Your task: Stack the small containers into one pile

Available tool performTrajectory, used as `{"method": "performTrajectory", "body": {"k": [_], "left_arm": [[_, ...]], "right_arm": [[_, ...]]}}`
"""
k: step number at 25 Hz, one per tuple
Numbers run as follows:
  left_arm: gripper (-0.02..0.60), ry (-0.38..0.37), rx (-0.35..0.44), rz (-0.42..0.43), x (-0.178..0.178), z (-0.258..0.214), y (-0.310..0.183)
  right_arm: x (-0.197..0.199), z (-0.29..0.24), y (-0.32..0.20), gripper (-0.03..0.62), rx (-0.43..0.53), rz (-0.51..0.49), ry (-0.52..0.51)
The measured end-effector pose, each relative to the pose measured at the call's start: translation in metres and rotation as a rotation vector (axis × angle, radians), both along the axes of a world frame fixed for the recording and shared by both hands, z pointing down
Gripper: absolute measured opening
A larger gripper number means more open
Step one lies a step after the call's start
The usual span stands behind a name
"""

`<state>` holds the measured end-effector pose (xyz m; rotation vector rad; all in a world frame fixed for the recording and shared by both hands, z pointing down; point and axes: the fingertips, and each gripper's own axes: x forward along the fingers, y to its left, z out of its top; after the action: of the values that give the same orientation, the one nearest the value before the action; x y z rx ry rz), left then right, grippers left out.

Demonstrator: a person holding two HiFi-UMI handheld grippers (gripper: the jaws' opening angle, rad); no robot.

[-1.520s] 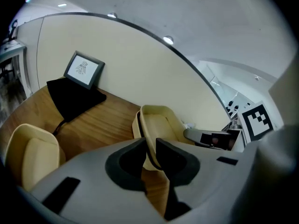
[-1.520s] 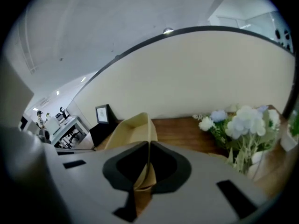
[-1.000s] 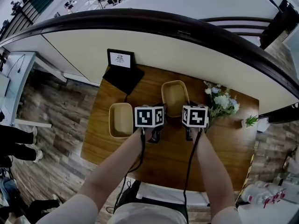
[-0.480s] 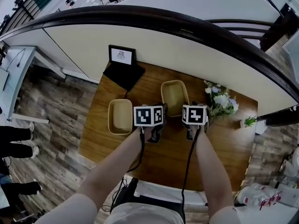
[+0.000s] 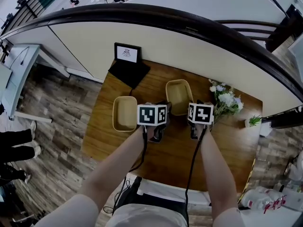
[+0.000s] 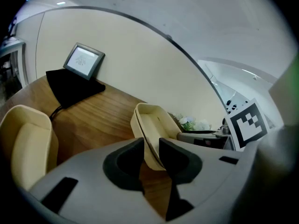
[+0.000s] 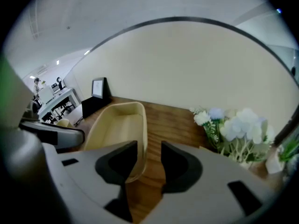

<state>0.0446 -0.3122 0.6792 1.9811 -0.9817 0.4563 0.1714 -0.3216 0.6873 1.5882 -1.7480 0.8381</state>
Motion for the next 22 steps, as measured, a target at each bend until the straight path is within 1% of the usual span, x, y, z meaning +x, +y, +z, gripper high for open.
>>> {"method": "performTrajectory", "body": {"k": [2,4,9,11,15,16,17,18,22], "left_arm": [[0.103,0.013,0.023,-0.006,-0.003,-0.015,0.002],[0.103,0.014,0.063,-0.008,-0.008,-0.037,0.004],[0.104,-0.023,0.205,0.010,-0.029,-0.106,0.009],[0.103,-0.043,0.267,0.029,-0.037,-0.134,0.015],[0.106,-0.117,0.410,0.091,-0.051,-0.187,0.040],[0.107,-0.122,0.435,0.097,-0.054,-0.199,0.047],[0.116,-0.119,0.454,0.094,-0.057,-0.210,0.054],[0.139,-0.113,0.468,0.086,-0.060,-0.220,0.060],[0.153,-0.100,0.519,0.068,-0.071,-0.257,0.087]], "right_arm": [[-0.003,-0.021,0.003,0.176,0.039,-0.006,-0.021],[-0.006,-0.048,0.007,0.183,0.086,-0.016,-0.041],[-0.021,-0.130,0.025,0.183,0.226,-0.055,-0.094],[-0.030,-0.162,0.036,0.183,0.281,-0.080,-0.105],[-0.047,-0.222,0.064,0.183,0.374,-0.127,-0.112],[-0.050,-0.235,0.072,0.183,0.395,-0.136,-0.114],[-0.054,-0.246,0.079,0.183,0.414,-0.144,-0.115],[-0.057,-0.257,0.088,0.183,0.430,-0.151,-0.117],[-0.065,-0.293,0.123,0.184,0.484,-0.170,-0.140]]}}
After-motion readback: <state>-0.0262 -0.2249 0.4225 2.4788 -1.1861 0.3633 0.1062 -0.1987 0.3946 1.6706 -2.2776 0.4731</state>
